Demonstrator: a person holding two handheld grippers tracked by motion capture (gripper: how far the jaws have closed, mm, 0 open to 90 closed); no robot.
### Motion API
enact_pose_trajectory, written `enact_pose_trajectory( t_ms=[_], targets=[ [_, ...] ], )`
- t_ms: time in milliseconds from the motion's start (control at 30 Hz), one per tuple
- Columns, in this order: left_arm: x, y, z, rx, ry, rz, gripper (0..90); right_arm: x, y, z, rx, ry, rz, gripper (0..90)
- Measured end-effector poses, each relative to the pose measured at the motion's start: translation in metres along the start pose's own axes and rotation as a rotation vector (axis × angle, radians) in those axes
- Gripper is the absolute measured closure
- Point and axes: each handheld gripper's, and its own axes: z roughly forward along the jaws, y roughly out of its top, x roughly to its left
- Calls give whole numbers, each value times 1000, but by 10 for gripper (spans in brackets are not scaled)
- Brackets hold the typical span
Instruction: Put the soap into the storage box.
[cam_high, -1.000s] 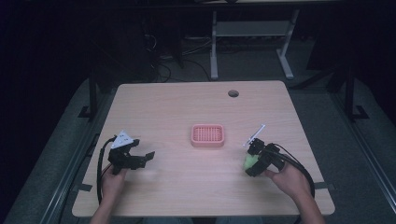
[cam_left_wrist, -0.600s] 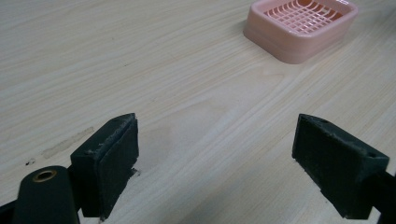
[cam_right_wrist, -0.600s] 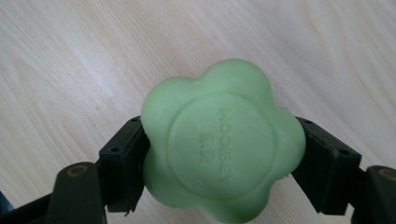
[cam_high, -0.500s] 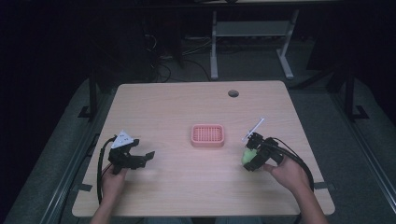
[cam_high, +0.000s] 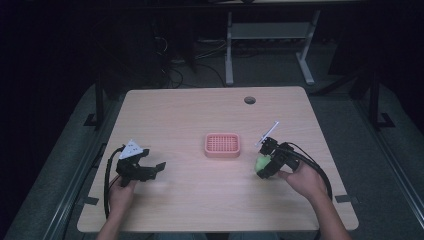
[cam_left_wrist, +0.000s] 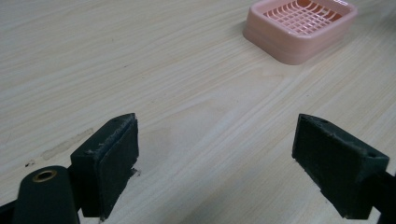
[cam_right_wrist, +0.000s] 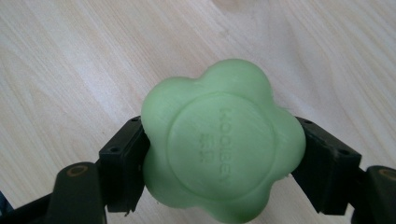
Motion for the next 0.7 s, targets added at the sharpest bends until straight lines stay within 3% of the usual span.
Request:
enact_pose_trajectory(
  t_ms=[300,700],
  targets=[
    [-1,0,0,-3,-1,-1,144,1,16,-7,-5,0,-21,257],
    [-1,0,0,-5,-2,-1,144,2,35,-3,-2,3,-48,257]
  ],
)
